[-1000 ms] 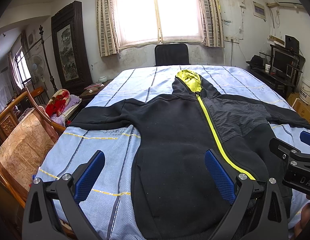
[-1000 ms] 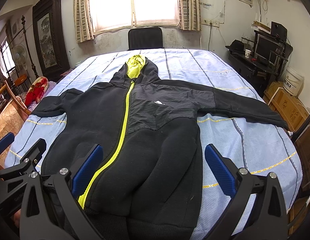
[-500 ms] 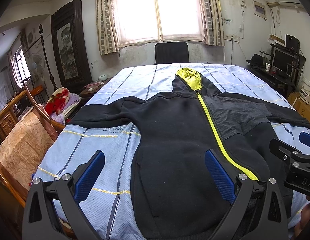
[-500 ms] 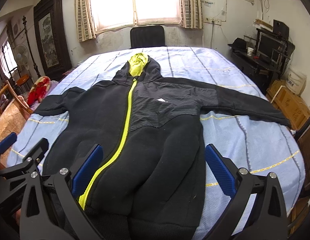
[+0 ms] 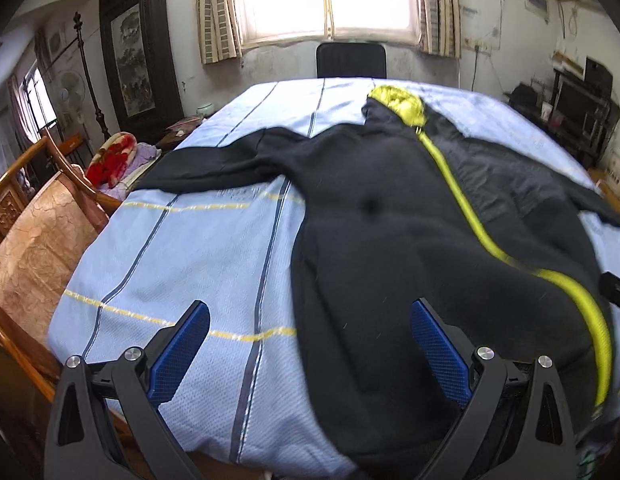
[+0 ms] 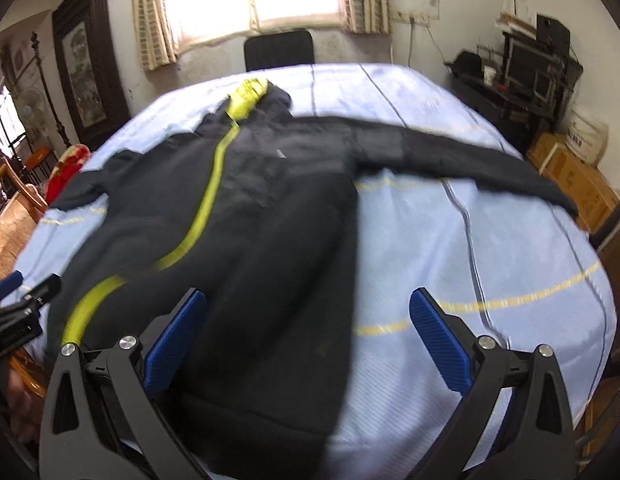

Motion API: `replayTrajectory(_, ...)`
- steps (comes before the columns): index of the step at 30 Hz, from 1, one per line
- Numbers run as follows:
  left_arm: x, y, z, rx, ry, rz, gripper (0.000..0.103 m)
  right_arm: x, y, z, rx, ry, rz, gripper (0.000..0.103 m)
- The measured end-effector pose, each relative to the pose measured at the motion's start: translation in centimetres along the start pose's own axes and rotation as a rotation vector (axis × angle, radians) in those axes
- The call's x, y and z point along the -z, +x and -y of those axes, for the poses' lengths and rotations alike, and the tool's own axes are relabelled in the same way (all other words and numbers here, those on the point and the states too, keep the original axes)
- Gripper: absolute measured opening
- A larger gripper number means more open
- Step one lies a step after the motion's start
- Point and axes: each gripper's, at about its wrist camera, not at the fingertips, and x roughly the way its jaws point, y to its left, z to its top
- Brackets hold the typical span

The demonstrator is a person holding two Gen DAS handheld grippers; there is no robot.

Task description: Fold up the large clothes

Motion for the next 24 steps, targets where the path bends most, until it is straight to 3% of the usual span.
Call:
replayTrajectory(8,0.8,2.8,0.4,0.033,-0.030,-0.014,0.100,2.1,2.1,1.5,0.084,-0.036,-0.057,0.099)
replayTrajectory(13,0.3,2.5,-0.3,0.009,-0.011,-0.037,0.100,1.6,1.1,2.2,0.108,-0.062,-0.020,0.099)
replayTrajectory(18,-0.3,2.0,-0.4,0.021,0.016,-0.056,0.100,-0.6,-0.2,0.6,-0.018,-0.047,0.011,0.099)
replayTrajectory(20,0.1,2.3,-0.2,0.015,0.032,-0.087,0.100,-0.9,0.7,-0.8,-0.017,-0.066,-0.009,0.098)
replayTrajectory(24,0.6,2.4,-1.5,0.083,-0.018,-0.105,0.100,0.0,2.4,-1.6,-0.017,-0.081,-0.081,0.087)
